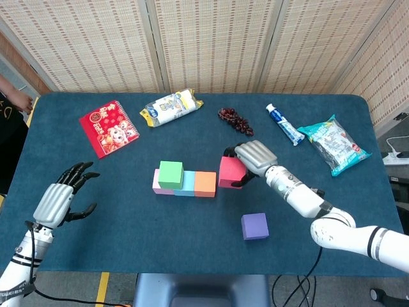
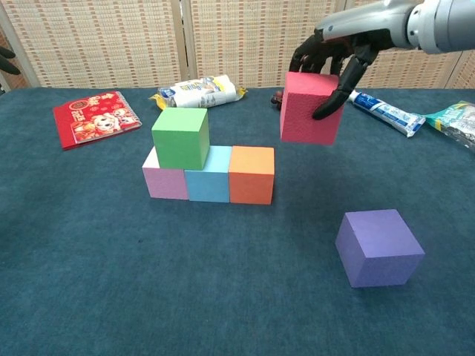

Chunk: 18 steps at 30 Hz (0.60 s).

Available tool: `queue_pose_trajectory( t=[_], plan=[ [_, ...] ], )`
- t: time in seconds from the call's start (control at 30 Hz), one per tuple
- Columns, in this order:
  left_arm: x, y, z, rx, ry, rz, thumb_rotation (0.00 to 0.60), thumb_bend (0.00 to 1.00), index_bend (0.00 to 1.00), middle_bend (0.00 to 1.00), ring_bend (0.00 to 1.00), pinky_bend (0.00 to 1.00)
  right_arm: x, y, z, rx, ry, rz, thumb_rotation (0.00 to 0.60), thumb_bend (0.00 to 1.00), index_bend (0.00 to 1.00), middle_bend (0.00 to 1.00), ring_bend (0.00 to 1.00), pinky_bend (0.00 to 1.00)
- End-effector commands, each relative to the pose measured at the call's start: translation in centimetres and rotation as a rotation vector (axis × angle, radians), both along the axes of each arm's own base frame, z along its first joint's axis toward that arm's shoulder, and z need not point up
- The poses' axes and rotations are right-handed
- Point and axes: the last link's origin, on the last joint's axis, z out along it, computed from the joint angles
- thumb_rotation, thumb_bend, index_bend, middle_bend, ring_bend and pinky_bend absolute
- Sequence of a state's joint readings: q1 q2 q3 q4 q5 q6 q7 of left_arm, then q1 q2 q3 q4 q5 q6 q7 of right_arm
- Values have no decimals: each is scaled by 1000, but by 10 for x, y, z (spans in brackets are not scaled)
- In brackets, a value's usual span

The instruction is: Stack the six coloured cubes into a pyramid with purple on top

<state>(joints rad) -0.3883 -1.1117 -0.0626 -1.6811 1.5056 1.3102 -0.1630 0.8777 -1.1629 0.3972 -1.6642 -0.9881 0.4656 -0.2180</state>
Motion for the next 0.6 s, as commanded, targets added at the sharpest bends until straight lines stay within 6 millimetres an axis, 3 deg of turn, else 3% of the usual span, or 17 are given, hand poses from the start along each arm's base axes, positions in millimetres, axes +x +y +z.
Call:
queue_pose_trajectory(
  t=[0.03,0.27,0.6],
  plan=[
    [-1,-1,1,3,3,0,600,318,210,61,0,127,11,3,-15,40,1,27,600,324,542,506,389,524],
    [-6,-8,3,0,15,2,600,318,210,62,0,126,28,-6,-41,37,37,72,600,323,541,494,383,515],
    [-9,-9,1,-8,-5,2,600,317,210,61,0,126,45,-6,-63,-25,23,50,600,323,524,480,360,491]
  ],
)
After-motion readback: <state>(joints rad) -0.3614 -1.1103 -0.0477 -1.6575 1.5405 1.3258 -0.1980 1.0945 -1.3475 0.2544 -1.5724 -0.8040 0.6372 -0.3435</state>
